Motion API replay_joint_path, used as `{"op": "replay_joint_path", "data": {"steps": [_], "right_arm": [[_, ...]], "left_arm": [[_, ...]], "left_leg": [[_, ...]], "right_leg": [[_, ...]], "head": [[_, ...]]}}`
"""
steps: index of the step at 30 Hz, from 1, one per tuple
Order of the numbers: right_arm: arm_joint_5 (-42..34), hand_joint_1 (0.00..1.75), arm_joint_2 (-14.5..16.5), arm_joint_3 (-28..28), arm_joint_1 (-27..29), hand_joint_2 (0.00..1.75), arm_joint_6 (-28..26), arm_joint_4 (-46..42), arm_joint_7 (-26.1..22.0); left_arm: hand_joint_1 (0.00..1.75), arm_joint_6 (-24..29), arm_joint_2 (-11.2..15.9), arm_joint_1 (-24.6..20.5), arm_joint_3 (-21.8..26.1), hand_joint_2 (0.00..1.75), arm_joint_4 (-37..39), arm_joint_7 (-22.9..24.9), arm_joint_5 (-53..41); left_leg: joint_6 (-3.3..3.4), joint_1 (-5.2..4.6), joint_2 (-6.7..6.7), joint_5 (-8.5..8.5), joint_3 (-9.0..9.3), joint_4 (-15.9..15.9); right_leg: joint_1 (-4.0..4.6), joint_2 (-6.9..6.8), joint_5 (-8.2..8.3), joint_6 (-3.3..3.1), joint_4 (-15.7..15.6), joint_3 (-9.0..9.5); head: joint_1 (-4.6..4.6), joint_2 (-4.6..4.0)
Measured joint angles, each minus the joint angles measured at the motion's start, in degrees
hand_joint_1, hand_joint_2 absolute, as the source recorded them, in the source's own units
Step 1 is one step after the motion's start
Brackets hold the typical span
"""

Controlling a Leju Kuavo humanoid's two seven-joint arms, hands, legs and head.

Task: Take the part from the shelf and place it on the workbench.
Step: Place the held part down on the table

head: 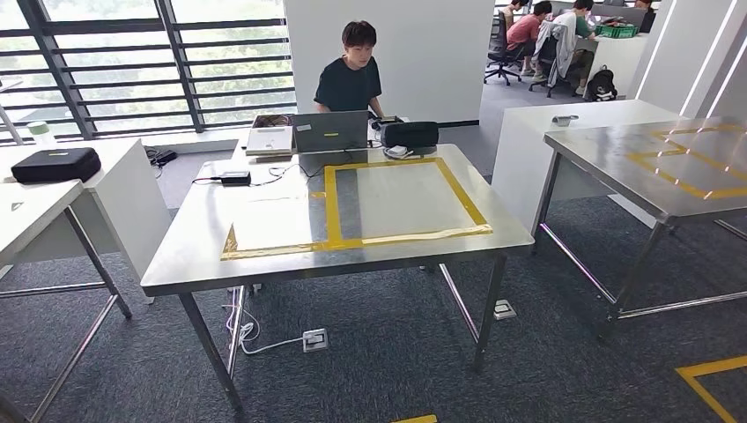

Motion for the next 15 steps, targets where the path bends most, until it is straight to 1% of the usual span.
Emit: {"op": "replay_joint_path", "data": {"steps": [4, 7, 15], "right_arm": [[0.0, 0.0, 0.0, -0.3, 0.0, 0.0, -0.4, 0.0, 0.0], [0.0, 0.0, 0.0, -0.5, 0.0, 0.0, -0.5, 0.0, 0.0], [0.0, 0.0, 0.0, -0.6, 0.0, 0.0, -0.5, 0.0, 0.0]], "left_arm": [[1.75, 0.0, -0.3, -0.4, 0.2, 1.75, 0.1, 0.4, -0.1], [1.75, 0.0, -0.5, -0.6, 0.3, 1.75, 0.2, 0.5, -0.2], [1.75, 0.0, -0.7, -0.8, 0.5, 1.75, 0.3, 0.4, -0.4]], "left_leg": [[0.43, -0.08, 0.02, -0.04, -0.07, 0.0], [0.66, -0.09, 0.04, -0.07, -0.09, 0.0], [0.79, -0.1, 0.05, -0.06, -0.08, 0.1]], "right_leg": [[-0.08, 0.07, 0.43, 0.54, -0.6, 0.21], [-0.09, 0.08, 0.57, 0.79, -0.8, 0.29], [-0.09, 0.09, 0.66, 0.97, -0.9, 0.3]], "head": [[0.15, 0.0], [0.22, 0.0], [0.25, 0.0]]}}
